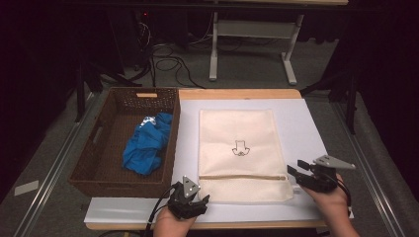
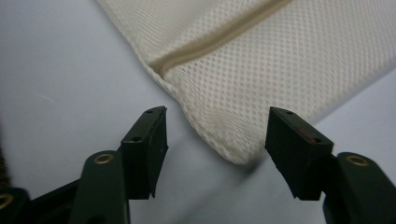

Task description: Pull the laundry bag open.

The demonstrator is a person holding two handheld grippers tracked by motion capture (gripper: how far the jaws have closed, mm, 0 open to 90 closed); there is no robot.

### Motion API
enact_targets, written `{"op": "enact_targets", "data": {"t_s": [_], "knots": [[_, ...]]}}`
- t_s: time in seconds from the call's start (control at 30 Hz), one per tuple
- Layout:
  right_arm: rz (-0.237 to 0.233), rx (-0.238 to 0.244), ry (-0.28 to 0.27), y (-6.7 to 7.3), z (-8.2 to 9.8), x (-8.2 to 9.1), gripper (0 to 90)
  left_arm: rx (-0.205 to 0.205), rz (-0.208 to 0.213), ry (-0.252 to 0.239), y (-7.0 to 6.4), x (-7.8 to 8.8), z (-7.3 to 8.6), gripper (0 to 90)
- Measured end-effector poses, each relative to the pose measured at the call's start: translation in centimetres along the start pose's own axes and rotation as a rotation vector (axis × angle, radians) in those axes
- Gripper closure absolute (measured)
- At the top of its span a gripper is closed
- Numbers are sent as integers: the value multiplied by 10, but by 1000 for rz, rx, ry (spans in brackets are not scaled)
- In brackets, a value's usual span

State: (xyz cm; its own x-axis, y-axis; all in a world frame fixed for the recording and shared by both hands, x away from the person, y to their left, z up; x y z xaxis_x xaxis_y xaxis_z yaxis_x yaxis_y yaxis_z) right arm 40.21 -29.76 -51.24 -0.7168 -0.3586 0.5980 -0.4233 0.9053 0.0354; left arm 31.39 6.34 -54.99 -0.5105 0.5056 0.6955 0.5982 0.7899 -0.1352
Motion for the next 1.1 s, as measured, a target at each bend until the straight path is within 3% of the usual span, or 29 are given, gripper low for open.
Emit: {"op": "enact_targets", "data": {"t_s": [0.03, 0.07, 0.13, 0.27, 0.33, 0.37, 0.4, 0.47, 0.53, 0.63, 0.7, 0.83, 0.87, 0.9, 0.97, 1.03, 1.1], "knots": [[27, -10, 65, -6, -8, -22, 488, -10, 5, 28, -2, -2, 2, 430], [27, -10, 65, -6, -8, -22, 488, -10, 5, 28, -2, -2, 2, 438], [34, -13, 132, -8, -13, -46, 479, -4, 2, 21, -1, -2, 2, 464], [13, -14, 169, -2, -11, -65, 507, -1, 26, 8, 0, -3, 1, 549], [65, 43, 166, 3, -11, -68, 678, -10, 31, 2, 0, -5, -1, 660], [87, 72, 167, 4, -11, -67, 828, -14, 37, 2, -1, -6, -2, 728], [84, 87, 167, 6, -11, -66, 875, -17, 32, 1, -2, -8, -4, 792], [92, 120, 174, 8, -9, -60, 886, -31, 20, 1, -3, -10, -7, 835], [101, 123, 165, 3, -5, -52, 886, -46, 22, -3, -3, -14, -11, 836], [106, 117, 157, -3, 0, -44, 886, -55, 30, -6, -3, -18, -16, 836], [110, 97, 138, -15, 11, -28, 885, -66, 50, -18, -5, -27, -25, 834], [120, 63, 115, -24, 21, -9, 883, -39, 75, -46, -5, -35, -33, 828], [122, 53, 102, -28, 25, 3, 880, -33, 73, -48, -4, -36, -34, 828], [122, 53, 98, -29, 28, 7, 881, -33, 54, -56, -2, -36, -35, 828], [119, 56, 96, -29, 29, 9, 880, -33, 56, -55, -1, -36, -35, 827], [120, 55, 103, -27, 31, 7, 879, -27, 41, -53, 0, -35, -32, 761], [120, 75, 106, -24, 31, 2, 860, -14, 24, -64, 3, -33, -31, 635]]}}
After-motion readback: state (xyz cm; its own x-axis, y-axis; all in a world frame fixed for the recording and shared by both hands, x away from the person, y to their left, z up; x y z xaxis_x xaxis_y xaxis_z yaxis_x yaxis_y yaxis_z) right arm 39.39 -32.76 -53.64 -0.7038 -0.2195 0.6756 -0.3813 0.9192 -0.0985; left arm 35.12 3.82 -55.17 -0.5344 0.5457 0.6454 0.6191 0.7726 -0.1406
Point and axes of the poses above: each handheld gripper's, and its own axes: x roughly backward along the jaws, z roughly out of its underside, y roughly to its left, the point moved 5 cm from there along -x, roughly forward along the jaws, and after that the axes turned 5 degrees about z, right-handed, at the moved point
